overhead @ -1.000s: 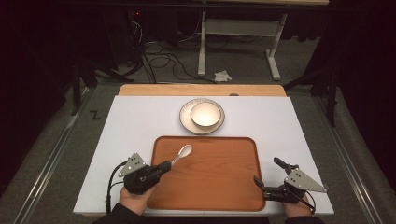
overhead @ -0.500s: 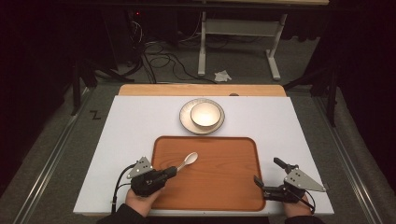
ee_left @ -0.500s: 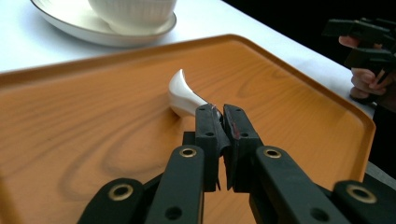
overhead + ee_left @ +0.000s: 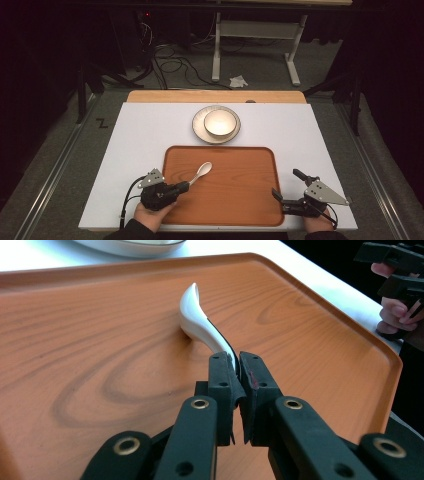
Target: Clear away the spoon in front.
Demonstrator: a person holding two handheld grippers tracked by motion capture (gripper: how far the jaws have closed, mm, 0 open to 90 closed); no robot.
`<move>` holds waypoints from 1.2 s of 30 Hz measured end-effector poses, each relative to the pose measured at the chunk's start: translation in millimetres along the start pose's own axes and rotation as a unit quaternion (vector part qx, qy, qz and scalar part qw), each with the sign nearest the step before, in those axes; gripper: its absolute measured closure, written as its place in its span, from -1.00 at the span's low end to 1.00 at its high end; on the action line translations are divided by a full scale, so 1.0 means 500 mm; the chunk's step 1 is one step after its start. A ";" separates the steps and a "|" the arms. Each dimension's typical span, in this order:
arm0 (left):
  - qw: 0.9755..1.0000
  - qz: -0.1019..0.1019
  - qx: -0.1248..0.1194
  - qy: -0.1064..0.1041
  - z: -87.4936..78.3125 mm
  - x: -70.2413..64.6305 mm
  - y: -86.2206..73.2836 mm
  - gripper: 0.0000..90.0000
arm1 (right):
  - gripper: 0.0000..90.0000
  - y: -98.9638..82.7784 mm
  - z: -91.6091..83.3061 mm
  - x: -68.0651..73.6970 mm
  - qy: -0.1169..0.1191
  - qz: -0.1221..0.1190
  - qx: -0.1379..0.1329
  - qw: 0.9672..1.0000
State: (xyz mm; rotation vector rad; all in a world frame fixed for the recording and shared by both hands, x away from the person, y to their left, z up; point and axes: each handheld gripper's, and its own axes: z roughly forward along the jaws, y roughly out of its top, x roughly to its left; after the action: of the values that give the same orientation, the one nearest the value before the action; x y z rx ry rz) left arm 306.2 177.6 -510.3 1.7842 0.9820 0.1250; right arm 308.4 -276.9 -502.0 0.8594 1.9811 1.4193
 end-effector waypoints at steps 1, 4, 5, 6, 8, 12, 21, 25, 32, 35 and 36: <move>1.000 -0.002 0.003 0.001 0.000 0.001 0.000 0.87 | -0.93 0.000 0.000 0.000 0.000 0.000 0.000 1.000; 1.000 -0.005 0.011 0.005 -0.002 0.005 -0.001 0.86 | -0.94 0.000 -0.001 0.000 0.000 0.000 0.000 1.000; 1.000 -0.007 0.012 0.007 -0.003 0.006 -0.001 0.84 | -0.94 0.000 -0.001 0.000 0.000 0.000 0.000 1.000; 1.000 -0.008 0.014 0.009 -0.003 0.008 -0.001 0.82 | -0.94 0.000 -0.001 -0.001 0.001 -0.001 0.000 1.000; 1.000 -0.012 0.015 0.013 -0.005 0.011 -0.002 0.77 | -0.94 0.001 -0.001 0.000 0.001 -0.001 0.000 1.000; 0.999 -0.016 0.015 0.024 -0.007 0.014 -0.002 0.63 | -0.94 0.001 -0.001 -0.001 0.001 -0.001 0.000 1.000; 0.999 -0.017 0.007 0.031 -0.016 0.016 0.000 0.43 | -0.93 0.001 -0.001 0.000 0.000 -0.001 0.001 1.000; 0.999 -0.011 0.011 0.039 -0.015 0.013 0.000 0.41 | -0.94 0.001 -0.002 0.000 -0.001 -0.003 0.000 1.000; 0.997 0.017 0.029 0.076 -0.015 0.008 -0.003 0.32 | -0.94 0.002 -0.002 0.000 0.000 -0.002 -0.002 1.000; 0.995 0.023 0.034 0.092 -0.020 0.007 -0.004 0.37 | -0.94 0.003 -0.003 0.001 0.000 -0.002 -0.004 1.000; 0.995 0.024 0.037 0.094 -0.022 0.007 -0.005 0.41 | -0.94 0.003 -0.003 0.001 0.001 -0.002 -0.004 1.000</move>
State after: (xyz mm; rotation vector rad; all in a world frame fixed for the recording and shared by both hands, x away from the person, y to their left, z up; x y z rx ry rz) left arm 301.7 188.3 -508.8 1.8905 1.0900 0.2937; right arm 307.4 -277.1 -500.3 0.8497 1.9760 1.4245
